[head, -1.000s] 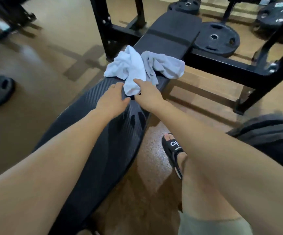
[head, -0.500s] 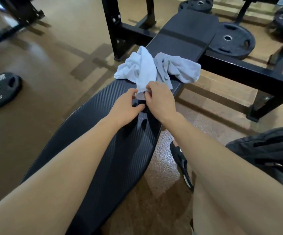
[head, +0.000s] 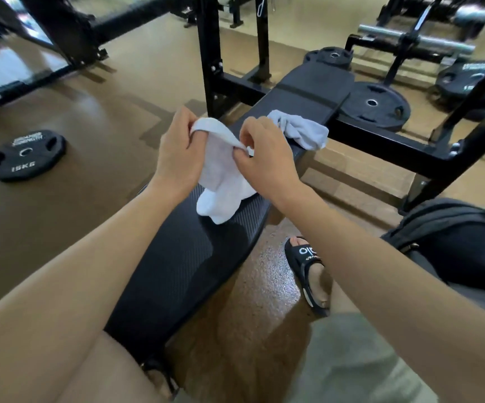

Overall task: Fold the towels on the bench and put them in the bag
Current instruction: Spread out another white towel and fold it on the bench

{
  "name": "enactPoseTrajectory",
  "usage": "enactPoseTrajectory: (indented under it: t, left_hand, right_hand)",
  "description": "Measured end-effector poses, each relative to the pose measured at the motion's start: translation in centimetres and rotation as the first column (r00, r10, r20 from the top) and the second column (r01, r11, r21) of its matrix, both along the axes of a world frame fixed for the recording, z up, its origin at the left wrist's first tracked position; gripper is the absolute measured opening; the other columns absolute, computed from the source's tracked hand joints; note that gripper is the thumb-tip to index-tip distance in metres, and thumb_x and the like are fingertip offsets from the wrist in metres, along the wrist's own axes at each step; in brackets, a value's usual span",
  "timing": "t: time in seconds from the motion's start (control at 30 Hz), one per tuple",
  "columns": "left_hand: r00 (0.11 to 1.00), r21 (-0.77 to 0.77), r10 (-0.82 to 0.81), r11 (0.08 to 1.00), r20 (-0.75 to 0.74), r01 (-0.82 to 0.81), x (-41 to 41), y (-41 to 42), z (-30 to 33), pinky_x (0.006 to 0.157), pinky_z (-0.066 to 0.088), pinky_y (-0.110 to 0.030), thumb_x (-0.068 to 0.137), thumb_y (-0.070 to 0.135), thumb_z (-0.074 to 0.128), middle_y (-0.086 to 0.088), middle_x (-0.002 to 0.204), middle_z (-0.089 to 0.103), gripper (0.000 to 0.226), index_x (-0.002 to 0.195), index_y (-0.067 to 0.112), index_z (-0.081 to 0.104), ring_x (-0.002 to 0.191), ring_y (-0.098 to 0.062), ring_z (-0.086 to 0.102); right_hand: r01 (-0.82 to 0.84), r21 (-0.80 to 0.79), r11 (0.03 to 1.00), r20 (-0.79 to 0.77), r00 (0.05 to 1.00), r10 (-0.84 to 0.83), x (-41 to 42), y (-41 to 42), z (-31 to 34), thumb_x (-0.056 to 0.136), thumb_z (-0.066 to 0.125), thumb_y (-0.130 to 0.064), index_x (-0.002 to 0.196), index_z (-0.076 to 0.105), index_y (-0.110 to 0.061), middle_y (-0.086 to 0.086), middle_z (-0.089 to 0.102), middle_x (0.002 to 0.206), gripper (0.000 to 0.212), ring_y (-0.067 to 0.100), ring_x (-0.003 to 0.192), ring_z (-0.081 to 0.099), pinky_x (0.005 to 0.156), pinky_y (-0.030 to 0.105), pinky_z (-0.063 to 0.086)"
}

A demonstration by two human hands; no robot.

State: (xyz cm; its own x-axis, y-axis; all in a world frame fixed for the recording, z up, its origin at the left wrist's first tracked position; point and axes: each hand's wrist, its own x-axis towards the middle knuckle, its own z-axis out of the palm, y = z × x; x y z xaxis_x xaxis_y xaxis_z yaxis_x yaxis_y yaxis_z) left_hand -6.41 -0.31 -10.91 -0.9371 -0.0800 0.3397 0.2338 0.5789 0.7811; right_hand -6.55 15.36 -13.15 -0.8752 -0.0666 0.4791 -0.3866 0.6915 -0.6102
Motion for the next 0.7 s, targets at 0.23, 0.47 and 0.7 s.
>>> enactPoseTrajectory:
  t: [0.23,0.47,0.7]
  left_hand:
    - [1.0,-0.189,-0.014,0.982,-0.017,0.01,4.4,-3.2,1.7,0.06,0.035,-0.032,0.1,0.023,0.044,0.003,0.073,0.049,0.016,0.088,0.013,0.042,0.065,-0.012,0.04]
    - [0.999,-0.174,-0.039,0.984,0.024,0.043,6.7,-4.4,4.0,0.061,0.047,-0.051,0.097,0.026,0.051,-0.02,0.076,0.056,0.031,0.081,0.0,0.05,0.069,-0.042,0.055]
    - [0.99,-0.256,-0.135,0.959,-0.025,0.125,8.0,-3.6,5.4,0.054,0.03,-0.02,0.092,0.026,0.058,0.006,0.063,0.042,0.031,0.071,0.009,0.044,0.058,-0.007,0.036]
  right_hand:
    - [0.018,-0.135,0.991,0.144,0.99,0.002,3.3,0.0,1.9,0.089,0.057,-0.012,0.072,0.041,-0.011,-0.003,0.035,0.06,0.023,0.01,0.056,0.026,0.053,0.026,0.022]
    - [-0.121,-0.069,0.99,0.335,0.932,0.137,5.2,-0.8,5.2,0.087,0.066,-0.023,0.081,0.054,-0.004,-0.004,0.051,0.066,0.023,0.01,0.058,0.048,0.052,0.025,0.043]
    - [-0.205,-0.117,0.972,0.308,0.923,0.232,6.3,-2.8,6.8,0.086,0.067,-0.025,0.088,0.056,-0.019,-0.007,0.059,0.078,0.013,0.006,0.069,0.051,0.061,0.021,0.042]
